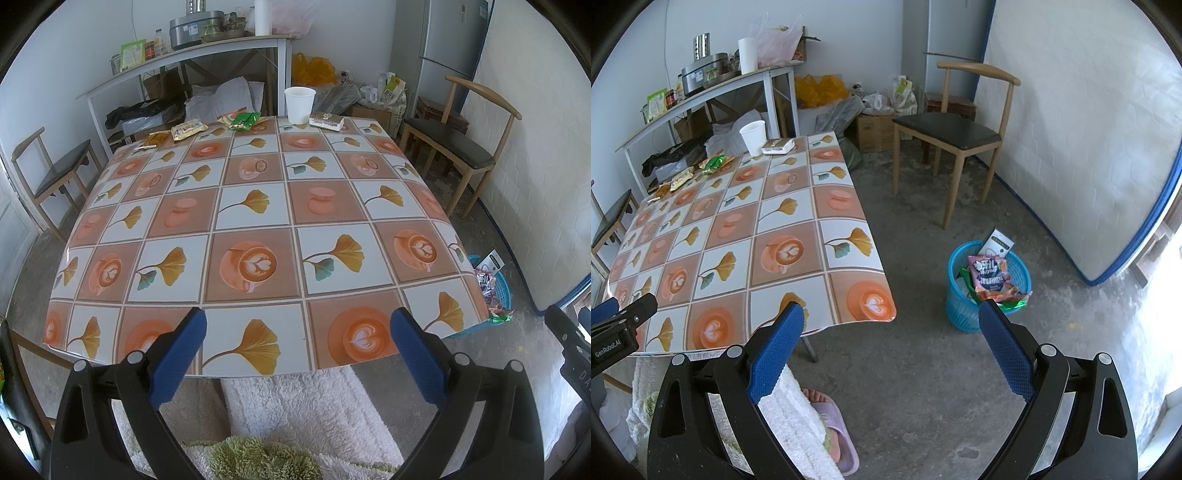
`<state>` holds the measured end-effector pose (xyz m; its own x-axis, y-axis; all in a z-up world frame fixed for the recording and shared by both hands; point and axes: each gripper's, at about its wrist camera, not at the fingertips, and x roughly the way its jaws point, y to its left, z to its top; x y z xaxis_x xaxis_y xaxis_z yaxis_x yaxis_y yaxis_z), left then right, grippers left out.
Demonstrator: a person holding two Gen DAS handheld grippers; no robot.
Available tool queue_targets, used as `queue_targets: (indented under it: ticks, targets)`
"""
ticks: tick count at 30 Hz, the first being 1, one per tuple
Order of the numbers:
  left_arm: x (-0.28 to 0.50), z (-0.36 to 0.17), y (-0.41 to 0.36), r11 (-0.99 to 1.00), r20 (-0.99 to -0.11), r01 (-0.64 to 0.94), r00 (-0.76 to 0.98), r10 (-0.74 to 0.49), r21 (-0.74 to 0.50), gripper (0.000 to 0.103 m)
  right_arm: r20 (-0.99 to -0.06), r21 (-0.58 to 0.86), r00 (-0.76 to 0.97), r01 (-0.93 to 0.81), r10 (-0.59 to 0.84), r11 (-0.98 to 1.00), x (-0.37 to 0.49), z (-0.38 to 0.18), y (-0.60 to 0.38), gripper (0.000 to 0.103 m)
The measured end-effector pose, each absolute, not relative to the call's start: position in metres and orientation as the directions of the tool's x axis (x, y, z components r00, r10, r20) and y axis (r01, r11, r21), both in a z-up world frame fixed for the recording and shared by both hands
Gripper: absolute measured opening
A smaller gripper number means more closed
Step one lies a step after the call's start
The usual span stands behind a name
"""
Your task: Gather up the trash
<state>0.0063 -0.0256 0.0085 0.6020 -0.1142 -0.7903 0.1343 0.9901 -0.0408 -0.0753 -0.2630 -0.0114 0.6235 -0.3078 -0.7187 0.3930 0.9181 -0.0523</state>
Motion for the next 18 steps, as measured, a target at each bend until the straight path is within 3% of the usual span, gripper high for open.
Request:
queue_targets:
  ticks: [18]
  targets:
    - [0.0060, 0.0084, -0.0262, 0.990, -0.790, 0.133, 0.603, -0.113, -0.040, 0.097, -0.717, -0.053, 0.625, 0.391, -0.307, 0.919, -0.0737, -0.0110, -0.2609, 0.091]
